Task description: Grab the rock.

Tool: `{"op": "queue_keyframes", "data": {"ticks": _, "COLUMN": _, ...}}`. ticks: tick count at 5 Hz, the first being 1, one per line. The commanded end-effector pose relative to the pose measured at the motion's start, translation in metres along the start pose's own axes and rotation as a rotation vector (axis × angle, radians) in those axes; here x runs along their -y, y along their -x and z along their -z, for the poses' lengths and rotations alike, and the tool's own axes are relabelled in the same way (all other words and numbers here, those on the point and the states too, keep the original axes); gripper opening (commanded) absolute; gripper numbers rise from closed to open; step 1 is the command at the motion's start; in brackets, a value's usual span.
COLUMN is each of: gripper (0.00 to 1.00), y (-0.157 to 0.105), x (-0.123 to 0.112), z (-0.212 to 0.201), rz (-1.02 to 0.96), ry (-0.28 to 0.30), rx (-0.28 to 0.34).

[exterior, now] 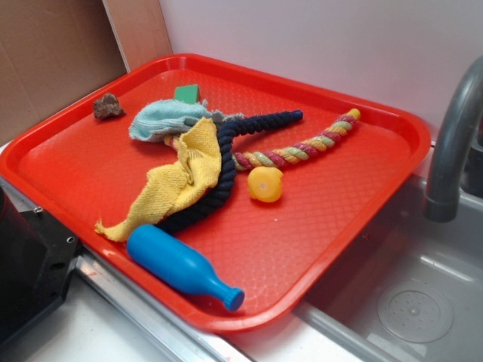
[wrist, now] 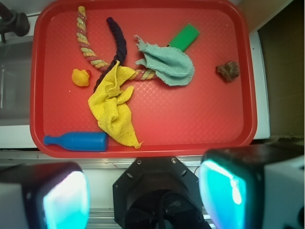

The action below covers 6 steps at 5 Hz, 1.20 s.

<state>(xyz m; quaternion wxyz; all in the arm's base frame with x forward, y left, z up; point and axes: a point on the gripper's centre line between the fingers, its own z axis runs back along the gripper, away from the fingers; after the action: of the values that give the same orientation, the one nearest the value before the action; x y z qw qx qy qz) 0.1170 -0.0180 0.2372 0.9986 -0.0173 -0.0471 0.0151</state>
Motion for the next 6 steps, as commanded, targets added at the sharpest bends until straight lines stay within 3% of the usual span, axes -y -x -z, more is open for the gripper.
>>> {"op": "queue_keyframes", "data": {"ticks": 1, "gripper": 1.00, "y": 0.000, "x": 0.000, "z": 0.000, "rz": 0.000, "ry": 0.000, "rx": 0.000}}
{"op": "queue_keyframes", "data": {"ticks": 2, "gripper": 1.00, "y": -0.017, "x": -0.051, "z": 0.050, "rz": -0.247, "ry": -0.012, "rx": -0.104}}
{"op": "queue_keyframes", "data": {"ticks": 3, "gripper": 1.00, "y": -0.032, "x": -0.087, "z": 0.074, "rz": -0.492, "ry": -0.010, "rx": 0.003}}
{"op": "queue_keyframes", "data": {"ticks": 4, "gripper": 1.00, "y": -0.047, "x": -0.112, "z": 0.081, "rz": -0.731, "ry": -0.116, "rx": 0.164}}
{"op": "queue_keyframes", "data": {"ticks": 5, "gripper": 1.00, "y": -0.059, "x": -0.131, "z": 0.101, "rz": -0.960, "ry": -0.259, "rx": 0.209}}
{"op": "queue_keyframes", "data": {"ticks": 6, "gripper": 1.00, "y": -0.065, "x": -0.149, "z": 0.126, "rz": -1.068, "ry": -0.293, "rx": 0.211}}
